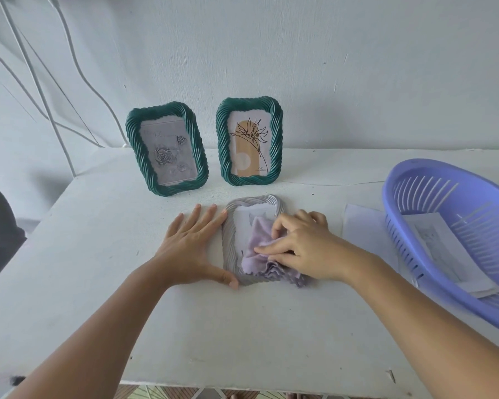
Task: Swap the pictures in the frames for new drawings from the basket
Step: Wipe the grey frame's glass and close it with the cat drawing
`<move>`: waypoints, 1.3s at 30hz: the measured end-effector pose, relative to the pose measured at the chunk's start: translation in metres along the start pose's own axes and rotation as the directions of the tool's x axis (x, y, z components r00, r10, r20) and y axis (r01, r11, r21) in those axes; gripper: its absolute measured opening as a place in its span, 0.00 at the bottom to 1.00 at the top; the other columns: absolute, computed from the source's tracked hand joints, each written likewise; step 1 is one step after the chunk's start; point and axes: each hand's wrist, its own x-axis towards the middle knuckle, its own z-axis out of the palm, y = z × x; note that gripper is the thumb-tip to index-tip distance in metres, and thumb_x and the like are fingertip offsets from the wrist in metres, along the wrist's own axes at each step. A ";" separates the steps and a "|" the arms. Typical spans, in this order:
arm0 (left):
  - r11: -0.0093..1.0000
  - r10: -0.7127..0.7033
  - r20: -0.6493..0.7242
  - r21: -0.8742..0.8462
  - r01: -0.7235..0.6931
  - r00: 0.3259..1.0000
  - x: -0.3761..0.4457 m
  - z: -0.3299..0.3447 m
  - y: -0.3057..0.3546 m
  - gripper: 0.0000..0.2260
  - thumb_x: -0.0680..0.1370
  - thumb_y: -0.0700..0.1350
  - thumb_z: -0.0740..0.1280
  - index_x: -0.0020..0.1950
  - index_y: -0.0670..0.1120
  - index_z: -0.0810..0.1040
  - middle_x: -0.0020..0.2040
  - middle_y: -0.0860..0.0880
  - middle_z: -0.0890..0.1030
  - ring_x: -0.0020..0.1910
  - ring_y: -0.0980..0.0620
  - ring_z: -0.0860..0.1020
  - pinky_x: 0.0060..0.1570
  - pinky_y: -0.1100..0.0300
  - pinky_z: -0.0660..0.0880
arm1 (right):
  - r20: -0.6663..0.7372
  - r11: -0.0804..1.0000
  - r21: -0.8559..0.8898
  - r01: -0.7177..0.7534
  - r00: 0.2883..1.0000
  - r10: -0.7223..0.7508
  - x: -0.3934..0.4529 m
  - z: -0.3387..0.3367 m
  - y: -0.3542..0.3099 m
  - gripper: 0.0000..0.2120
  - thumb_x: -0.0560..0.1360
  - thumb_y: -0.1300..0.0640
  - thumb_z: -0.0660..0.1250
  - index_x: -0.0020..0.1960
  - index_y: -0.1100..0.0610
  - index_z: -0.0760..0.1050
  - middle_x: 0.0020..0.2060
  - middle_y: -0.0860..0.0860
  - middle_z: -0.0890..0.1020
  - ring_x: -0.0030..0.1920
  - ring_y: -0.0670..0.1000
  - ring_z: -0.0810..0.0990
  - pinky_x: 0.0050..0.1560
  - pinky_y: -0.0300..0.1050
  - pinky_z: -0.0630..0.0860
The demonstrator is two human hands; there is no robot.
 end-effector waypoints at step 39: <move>1.000 -0.005 -0.004 -0.013 0.005 1.000 0.000 0.001 -0.001 0.66 0.51 0.86 0.62 0.80 0.64 0.36 0.82 0.58 0.37 0.79 0.55 0.30 0.79 0.47 0.36 | 0.080 0.997 0.080 -0.003 0.997 -0.004 0.009 -0.008 -0.001 0.12 0.79 0.37 0.62 0.62 0.27 0.76 0.50 0.38 0.68 0.54 0.45 0.61 0.62 0.46 0.55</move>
